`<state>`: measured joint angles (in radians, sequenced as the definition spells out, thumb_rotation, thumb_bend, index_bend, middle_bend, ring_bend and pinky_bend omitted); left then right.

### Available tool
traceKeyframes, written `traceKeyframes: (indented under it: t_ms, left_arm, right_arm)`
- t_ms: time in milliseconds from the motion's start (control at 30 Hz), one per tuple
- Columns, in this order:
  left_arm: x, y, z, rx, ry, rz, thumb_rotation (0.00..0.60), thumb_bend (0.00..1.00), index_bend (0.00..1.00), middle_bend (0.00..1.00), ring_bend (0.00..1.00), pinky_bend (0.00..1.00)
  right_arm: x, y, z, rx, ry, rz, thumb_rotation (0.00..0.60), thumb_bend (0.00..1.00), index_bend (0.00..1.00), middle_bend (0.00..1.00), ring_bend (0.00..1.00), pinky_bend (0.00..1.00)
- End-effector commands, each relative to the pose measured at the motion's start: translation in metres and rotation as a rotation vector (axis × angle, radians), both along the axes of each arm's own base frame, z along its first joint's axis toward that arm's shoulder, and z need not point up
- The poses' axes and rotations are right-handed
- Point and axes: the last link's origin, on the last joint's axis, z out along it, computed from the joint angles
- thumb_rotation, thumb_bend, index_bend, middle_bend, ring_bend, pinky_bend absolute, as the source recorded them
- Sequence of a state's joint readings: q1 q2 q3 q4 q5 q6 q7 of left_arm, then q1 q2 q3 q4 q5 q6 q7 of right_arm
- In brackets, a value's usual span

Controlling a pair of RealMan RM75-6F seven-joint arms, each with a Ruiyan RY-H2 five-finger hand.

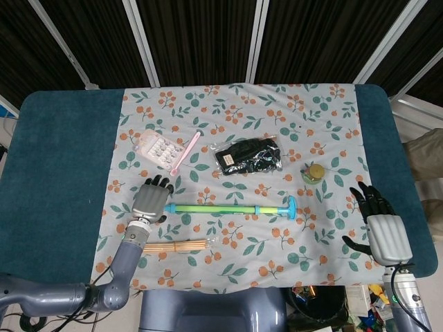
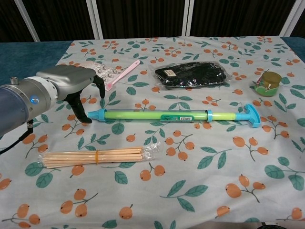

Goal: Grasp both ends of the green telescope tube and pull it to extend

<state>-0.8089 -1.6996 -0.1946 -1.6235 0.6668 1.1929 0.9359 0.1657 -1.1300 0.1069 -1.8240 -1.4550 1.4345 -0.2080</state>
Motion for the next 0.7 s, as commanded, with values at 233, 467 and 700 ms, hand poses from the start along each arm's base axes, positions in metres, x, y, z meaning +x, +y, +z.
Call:
traceKeyframes:
  t_ms: [233,467,700]
  left_arm:
    - [0.015,0.005,-0.018,-0.028,-0.008,-0.003,0.600,0.21,0.40,0.18,0.10,0.22]
    - [0.021,0.004,-0.024,-0.035,-0.020,-0.013,0.600,0.24,0.43,0.18,0.10,0.22]
    - [0.020,0.007,-0.027,-0.036,-0.017,0.008,0.600,0.24,0.43,0.18,0.10,0.22]
  right_arm:
    - [0.000,0.000,0.000,0.006,-0.013,-0.001,0.600,0.06,0.10,0.00,0.00,0.16]
    - [0.000,0.001,0.000,0.008,-0.016,-0.001,0.600,0.06,0.09,0.00,0.00,0.16]
    - [0.002,0.002,0.000,0.006,-0.023,0.004,0.600,0.06,0.10,0.00,0.00,0.16]
